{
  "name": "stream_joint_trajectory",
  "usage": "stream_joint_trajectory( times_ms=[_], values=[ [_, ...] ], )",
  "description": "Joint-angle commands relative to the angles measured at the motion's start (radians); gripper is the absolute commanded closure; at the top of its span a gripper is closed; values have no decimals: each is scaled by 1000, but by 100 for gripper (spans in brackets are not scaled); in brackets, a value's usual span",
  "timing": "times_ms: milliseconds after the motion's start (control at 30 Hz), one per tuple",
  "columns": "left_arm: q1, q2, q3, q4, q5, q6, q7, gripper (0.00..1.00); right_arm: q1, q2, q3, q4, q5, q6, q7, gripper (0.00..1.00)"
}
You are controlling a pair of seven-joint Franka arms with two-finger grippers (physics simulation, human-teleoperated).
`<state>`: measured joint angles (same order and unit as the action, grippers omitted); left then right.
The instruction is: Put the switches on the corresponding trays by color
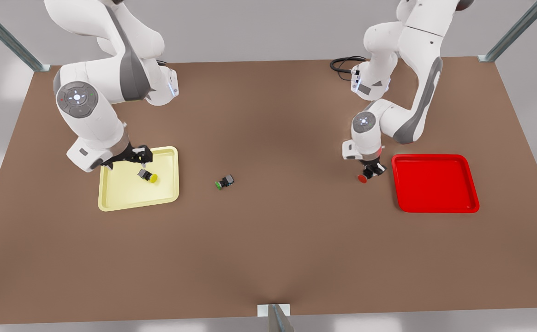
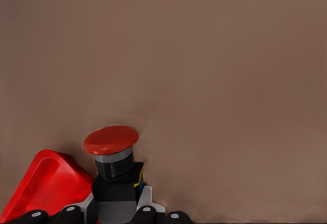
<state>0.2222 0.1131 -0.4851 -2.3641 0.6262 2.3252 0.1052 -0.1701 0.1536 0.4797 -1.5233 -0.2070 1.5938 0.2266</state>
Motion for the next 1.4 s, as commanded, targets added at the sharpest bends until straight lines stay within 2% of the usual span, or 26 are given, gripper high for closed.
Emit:
stream_joint_trajectory(
  times_ms=[0, 100, 200, 333, 367, 500, 567, 633, 667, 733, 833, 867, 900, 1033, 1067, 1100, 1167, 1367],
  values=[
    [23, -6, 0, -12, -333, -4, 31, 52, 1, 1, 0, 0, -2, -1, 8, 0],
    [298, -9, 3, -27, -333, -6, 149, 52, 0, 1, 4, 3, -5, 0, 16, 0],
    [462, 45, 13, -15, -280, -6, 208, 52, -8, 1, 4, 3, -6, -9, 13, 0],
    [477, 119, 14, -6, -255, 5, 191, 49, -11, 3, 4, 3, -5, -12, 13, 0],
    [476, 140, 14, 6, -252, 6, 191, 0, -9, 3, 4, 3, -5, -12, 13, 0],
    [477, 111, 14, 14, -230, 0, 189, 0, -11, 3, 4, 3, -5, -29, 13, 0],
    [480, 39, 5, 14, -234, -41, 197, 0, -11, 3, 4, 3, -5, -31, 11, 0],
    [479, -84, -67, 17, -290, -93, 195, 0, -11, 3, 4, 3, -6, -31, 7, 0],
    [479, -122, -131, 63, -370, -167, 189, 0, -12, 3, 4, 3, -6, -31, 5, 0],
    [473, -87, -279, 322, -407, -464, 15, 0, -12, 3, 4, 3, -6, -32, 5, 0],
    [473, -96, -374, 540, -436, -651, -91, 0, -12, 4, 4, 3, -6, -43, 5, 0],
    [444, -99, -356, 631, -459, -742, -93, 0, -12, 4, 4, 3, -6, -43, 5, 0],
    [304, -99, -215, 681, -459, -791, -93, 0, -12, 4, 4, 3, -6, -43, 5, 0],
    [-447, -158, 583, 707, -530, -874, -225, 0, -12, 4, 4, 3, -6, -44, 3, 0],
    [-526, -144, 694, 815, -548, -920, -229, 0, -12, 4, 4, 3, -6, -44, 3, 0],
    [-503, -148, 697, 827, -557, -920, -225, 0, -12, 4, 4, 3, -6, -44, 3, 0],
    [-297, -144, 605, 838, -615, -905, -167, 0, -14, 4, 4, 3, -6, -44, 3, 0],
    [-293, -131, 611, 853, -612, -909, -107, 0, -12, 4, 4, 3, -6, -44, 3, 0]
  ],
)
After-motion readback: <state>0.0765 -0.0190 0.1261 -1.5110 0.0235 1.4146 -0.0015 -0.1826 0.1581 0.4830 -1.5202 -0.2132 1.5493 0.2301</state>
